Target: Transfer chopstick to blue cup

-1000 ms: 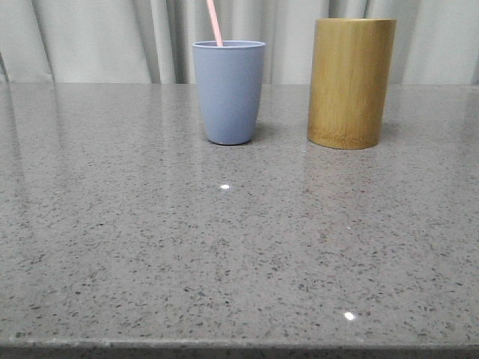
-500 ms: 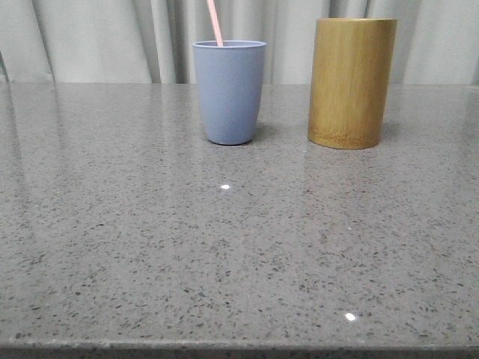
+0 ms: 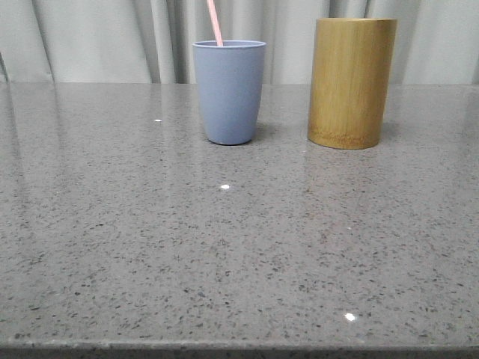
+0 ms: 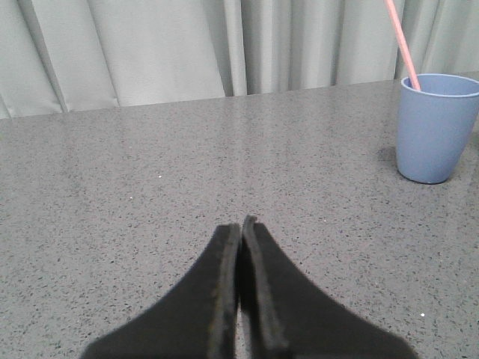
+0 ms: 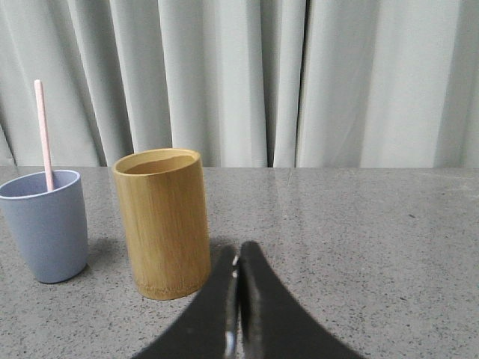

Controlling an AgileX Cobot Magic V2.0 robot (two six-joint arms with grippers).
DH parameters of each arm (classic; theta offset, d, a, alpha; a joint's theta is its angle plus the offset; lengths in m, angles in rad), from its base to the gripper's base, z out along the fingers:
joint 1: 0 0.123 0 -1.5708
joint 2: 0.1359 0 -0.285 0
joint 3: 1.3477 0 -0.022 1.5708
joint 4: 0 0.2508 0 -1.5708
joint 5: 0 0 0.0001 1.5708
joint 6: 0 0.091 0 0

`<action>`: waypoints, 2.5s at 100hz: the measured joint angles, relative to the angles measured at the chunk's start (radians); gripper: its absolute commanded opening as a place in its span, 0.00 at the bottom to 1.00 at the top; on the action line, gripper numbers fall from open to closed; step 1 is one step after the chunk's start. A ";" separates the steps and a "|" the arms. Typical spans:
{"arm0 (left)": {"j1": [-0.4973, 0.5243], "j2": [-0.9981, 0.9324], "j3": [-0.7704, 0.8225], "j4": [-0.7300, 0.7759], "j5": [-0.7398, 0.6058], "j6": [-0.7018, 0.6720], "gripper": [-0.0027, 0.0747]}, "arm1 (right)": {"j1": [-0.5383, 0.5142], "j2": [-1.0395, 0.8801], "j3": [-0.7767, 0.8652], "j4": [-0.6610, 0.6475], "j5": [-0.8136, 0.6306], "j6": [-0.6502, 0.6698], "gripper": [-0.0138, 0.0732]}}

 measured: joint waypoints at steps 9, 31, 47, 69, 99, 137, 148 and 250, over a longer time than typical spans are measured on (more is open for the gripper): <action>0.000 0.000 0.026 0.000 -0.043 0.000 0.01 | 0.000 0.000 0.000 0.000 0.000 0.000 0.04; 0.003 0.000 0.163 -0.053 -0.237 0.000 0.01 | 0.000 0.000 0.000 0.000 0.000 0.000 0.04; 0.055 -0.032 0.244 -0.065 -0.296 0.000 0.01 | 0.000 0.000 0.000 0.000 0.000 0.000 0.04; 0.165 -0.132 0.301 -0.065 -0.314 0.000 0.01 | 0.000 0.000 0.000 0.000 0.000 0.000 0.04; 0.205 -0.140 0.301 -0.065 -0.263 0.000 0.01 | 0.000 0.000 0.001 0.000 -0.002 0.000 0.04; 0.205 -0.140 0.301 -0.068 -0.263 0.000 0.01 | 0.000 0.000 0.002 0.000 -0.004 0.000 0.04; 0.205 -0.140 0.301 -0.068 -0.263 0.000 0.01 | 0.000 0.000 0.002 0.000 -0.004 0.000 0.04; 0.205 -0.140 0.301 -0.068 -0.263 0.000 0.01 | -0.092 -0.098 0.141 -0.071 -0.014 0.000 0.04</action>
